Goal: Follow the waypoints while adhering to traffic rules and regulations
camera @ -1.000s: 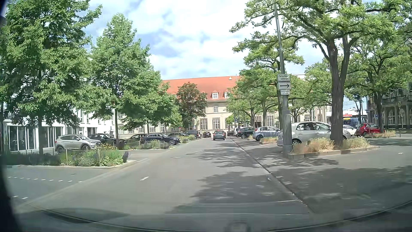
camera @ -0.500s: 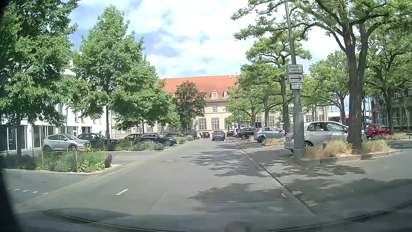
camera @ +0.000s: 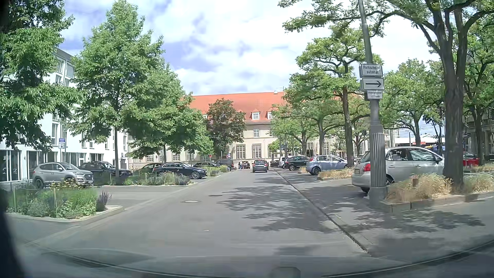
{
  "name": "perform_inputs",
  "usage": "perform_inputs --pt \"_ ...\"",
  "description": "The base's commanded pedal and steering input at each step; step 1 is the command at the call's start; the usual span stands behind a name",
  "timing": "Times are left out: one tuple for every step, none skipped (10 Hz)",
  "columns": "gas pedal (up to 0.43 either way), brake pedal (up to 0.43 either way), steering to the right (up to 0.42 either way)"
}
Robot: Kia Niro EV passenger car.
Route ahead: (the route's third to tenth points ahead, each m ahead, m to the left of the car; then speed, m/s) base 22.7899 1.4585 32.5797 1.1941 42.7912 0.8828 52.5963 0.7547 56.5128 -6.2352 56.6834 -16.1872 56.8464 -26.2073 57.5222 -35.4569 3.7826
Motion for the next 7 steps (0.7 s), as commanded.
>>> perform_inputs --pt "0.0 0.03 0.009" --pt "0.0 0.024 0.008" --pt "0.0 0.03 0.008" --pt "0.0 0.03 0.008" --pt "0.0 0.03 0.008" --pt "0.0 0.03 0.008" --pt "0.0 0.03 0.007"
